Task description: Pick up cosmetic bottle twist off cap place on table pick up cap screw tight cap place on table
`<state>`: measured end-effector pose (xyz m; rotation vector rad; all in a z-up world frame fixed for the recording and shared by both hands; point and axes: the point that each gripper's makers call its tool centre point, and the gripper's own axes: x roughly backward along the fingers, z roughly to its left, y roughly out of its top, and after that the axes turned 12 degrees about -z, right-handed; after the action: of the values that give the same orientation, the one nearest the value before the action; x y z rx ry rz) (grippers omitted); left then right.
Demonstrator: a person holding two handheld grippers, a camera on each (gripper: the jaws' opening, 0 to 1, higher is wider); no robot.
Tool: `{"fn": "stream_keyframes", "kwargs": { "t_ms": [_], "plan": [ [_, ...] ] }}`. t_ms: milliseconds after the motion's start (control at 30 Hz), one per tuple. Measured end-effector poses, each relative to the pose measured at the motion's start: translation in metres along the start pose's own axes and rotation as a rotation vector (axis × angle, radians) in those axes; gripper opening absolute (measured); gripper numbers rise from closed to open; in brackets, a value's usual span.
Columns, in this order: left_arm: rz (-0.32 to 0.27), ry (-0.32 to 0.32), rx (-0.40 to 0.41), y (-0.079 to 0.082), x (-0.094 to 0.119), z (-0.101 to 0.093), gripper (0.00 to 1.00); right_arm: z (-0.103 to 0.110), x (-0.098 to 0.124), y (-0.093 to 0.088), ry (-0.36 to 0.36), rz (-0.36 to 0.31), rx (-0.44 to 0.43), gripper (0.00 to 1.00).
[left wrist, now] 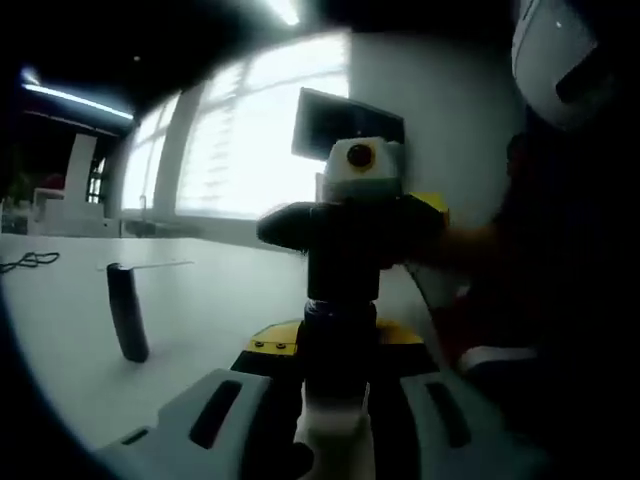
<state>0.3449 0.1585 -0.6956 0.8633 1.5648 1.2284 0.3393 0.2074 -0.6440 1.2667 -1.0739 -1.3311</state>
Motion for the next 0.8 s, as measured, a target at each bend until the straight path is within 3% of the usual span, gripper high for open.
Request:
{"fn": "stream_keyframes", "kwargs": {
  "t_ms": [267, 433, 800],
  "plan": [
    [0.0, -0.029, -0.015, -0.001, -0.001, -0.005, 0.14, 0.006, -0.01, -0.005, 0.095, 0.015, -0.005, 0.26],
    [-0.003, -0.012, 0.009, 0.0, -0.001, -0.002, 0.14, 0.005, -0.011, -0.007, 0.089, 0.018, 0.0, 0.17],
    [0.01, 0.018, -0.047, -0.001, -0.004, 0.007, 0.14, 0.0, -0.009, -0.008, -0.007, 0.015, 0.055, 0.17]
  ]
}}
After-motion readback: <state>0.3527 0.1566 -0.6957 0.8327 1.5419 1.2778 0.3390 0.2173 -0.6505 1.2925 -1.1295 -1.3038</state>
